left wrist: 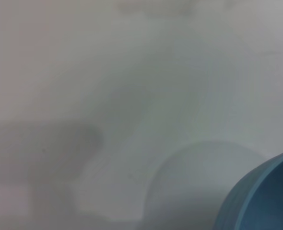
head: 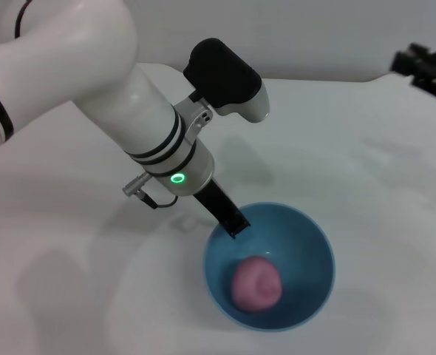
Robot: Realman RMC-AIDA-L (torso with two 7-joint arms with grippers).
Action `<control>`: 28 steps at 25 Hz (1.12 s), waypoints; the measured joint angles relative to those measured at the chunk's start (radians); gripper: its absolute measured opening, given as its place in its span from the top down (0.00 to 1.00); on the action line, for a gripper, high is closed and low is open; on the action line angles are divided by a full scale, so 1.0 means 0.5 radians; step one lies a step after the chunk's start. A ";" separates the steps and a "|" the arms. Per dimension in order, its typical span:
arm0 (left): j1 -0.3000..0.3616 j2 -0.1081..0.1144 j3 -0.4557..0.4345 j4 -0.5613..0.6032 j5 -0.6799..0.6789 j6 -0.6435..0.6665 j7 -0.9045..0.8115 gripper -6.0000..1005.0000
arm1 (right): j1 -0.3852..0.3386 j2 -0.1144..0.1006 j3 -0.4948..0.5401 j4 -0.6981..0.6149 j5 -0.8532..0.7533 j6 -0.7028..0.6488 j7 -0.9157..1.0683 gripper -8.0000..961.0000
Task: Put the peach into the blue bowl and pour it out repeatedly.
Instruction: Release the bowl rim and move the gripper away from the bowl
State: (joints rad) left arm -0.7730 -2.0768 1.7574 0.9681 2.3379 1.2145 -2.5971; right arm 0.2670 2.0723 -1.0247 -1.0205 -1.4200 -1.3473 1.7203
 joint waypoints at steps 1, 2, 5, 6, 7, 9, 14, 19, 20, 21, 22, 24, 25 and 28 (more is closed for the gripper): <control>-0.001 0.000 0.003 0.000 0.000 -0.002 -0.007 0.99 | -0.020 0.000 0.019 0.018 0.045 0.000 -0.021 0.53; -0.004 0.000 0.004 0.001 0.001 -0.005 -0.021 0.98 | -0.037 0.002 0.035 0.028 0.074 0.000 -0.033 0.53; -0.018 -0.001 0.005 0.005 0.002 -0.014 -0.057 0.95 | -0.059 0.005 0.060 0.047 0.101 -0.002 -0.050 0.53; -0.020 0.000 0.007 0.007 0.003 -0.016 -0.060 0.94 | -0.060 0.005 0.062 0.056 0.102 -0.002 -0.051 0.53; -0.021 -0.001 0.012 0.009 0.003 -0.020 -0.058 0.93 | -0.057 0.006 0.062 0.065 0.102 -0.002 -0.052 0.53; -0.021 -0.001 0.021 0.010 0.003 -0.034 -0.053 0.91 | -0.048 0.005 0.063 0.090 0.103 -0.001 -0.053 0.53; -0.022 0.002 0.019 0.012 0.006 -0.064 -0.052 0.79 | -0.038 0.003 0.066 0.113 0.104 0.011 -0.054 0.53; -0.018 0.015 -0.053 0.029 0.006 -0.107 -0.051 0.68 | -0.036 0.003 0.067 0.114 0.106 0.011 -0.055 0.53; -0.016 0.016 -0.069 0.034 0.006 -0.108 -0.051 0.64 | -0.036 0.003 0.067 0.115 0.106 0.011 -0.055 0.53; -0.014 0.019 -0.098 0.041 0.006 -0.111 -0.050 0.60 | -0.036 0.003 0.067 0.115 0.106 0.011 -0.055 0.53; -0.006 0.025 -0.175 0.053 0.006 -0.127 -0.049 0.56 | -0.037 0.003 0.068 0.116 0.107 0.012 -0.055 0.53; 0.001 0.028 -0.222 0.058 0.006 -0.144 -0.048 0.48 | -0.037 0.003 0.070 0.121 0.107 0.013 -0.056 0.53; 0.019 0.029 -0.289 0.063 0.001 -0.187 -0.044 0.44 | -0.037 0.003 0.072 0.127 0.107 0.014 -0.056 0.53; 0.095 0.030 -0.499 0.067 -0.081 -0.319 0.030 0.32 | -0.013 0.001 0.076 0.201 0.107 0.020 -0.079 0.53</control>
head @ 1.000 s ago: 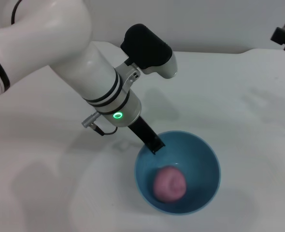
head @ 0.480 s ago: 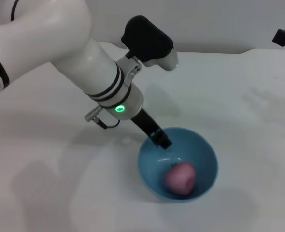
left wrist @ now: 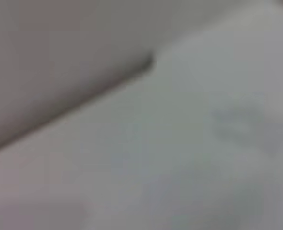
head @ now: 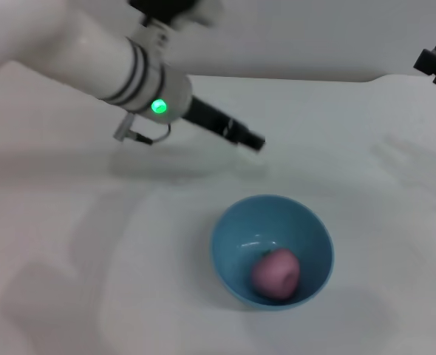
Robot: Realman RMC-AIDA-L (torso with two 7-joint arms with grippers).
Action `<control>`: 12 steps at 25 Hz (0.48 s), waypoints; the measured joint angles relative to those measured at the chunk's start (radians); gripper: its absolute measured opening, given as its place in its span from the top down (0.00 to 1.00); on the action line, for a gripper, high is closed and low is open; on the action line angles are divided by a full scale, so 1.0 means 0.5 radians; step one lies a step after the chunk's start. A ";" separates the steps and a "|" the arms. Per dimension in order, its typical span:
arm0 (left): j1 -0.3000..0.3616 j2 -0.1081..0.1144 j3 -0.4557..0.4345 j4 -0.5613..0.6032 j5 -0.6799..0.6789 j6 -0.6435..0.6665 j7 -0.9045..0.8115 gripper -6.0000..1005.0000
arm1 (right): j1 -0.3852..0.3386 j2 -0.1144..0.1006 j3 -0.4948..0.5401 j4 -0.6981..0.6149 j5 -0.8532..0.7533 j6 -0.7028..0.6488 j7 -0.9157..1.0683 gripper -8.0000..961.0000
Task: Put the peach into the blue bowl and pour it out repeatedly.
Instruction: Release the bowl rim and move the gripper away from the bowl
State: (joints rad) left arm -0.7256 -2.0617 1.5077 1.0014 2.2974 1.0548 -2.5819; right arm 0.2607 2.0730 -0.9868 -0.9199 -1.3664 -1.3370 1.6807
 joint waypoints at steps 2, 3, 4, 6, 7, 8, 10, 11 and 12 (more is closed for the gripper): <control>0.056 0.001 -0.143 -0.004 -0.142 -0.050 0.118 0.24 | 0.020 -0.002 0.013 0.062 0.000 0.004 -0.036 0.53; 0.128 0.002 -0.317 -0.030 -0.412 -0.060 0.321 0.24 | 0.040 -0.002 0.040 0.123 0.001 0.008 -0.075 0.53; 0.128 0.002 -0.317 -0.030 -0.412 -0.060 0.321 0.24 | 0.040 -0.002 0.040 0.123 0.001 0.008 -0.075 0.53; 0.202 0.003 -0.516 -0.109 -0.743 -0.043 0.553 0.24 | 0.056 0.000 0.075 0.191 0.024 0.016 -0.115 0.53; 0.240 0.005 -0.621 -0.186 -0.937 -0.015 0.690 0.24 | 0.062 0.000 0.100 0.239 0.061 0.021 -0.140 0.53; 0.292 0.007 -0.798 -0.352 -1.278 0.067 0.930 0.24 | 0.072 0.000 0.129 0.305 0.121 0.022 -0.173 0.53; 0.320 0.009 -0.927 -0.479 -1.479 0.138 1.080 0.24 | 0.086 -0.002 0.177 0.448 0.280 0.017 -0.249 0.53; 0.354 0.011 -1.138 -0.717 -1.768 0.282 1.310 0.24 | 0.093 -0.005 0.217 0.610 0.503 0.008 -0.334 0.53; 0.370 0.011 -1.261 -0.855 -1.900 0.358 1.427 0.24 | 0.093 -0.005 0.217 0.610 0.503 0.008 -0.334 0.53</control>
State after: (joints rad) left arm -0.5404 -2.0561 0.8772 0.5737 1.3474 1.2340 -1.8683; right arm 0.3070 2.0705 -0.8781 -0.6151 -1.1148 -1.3332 1.5137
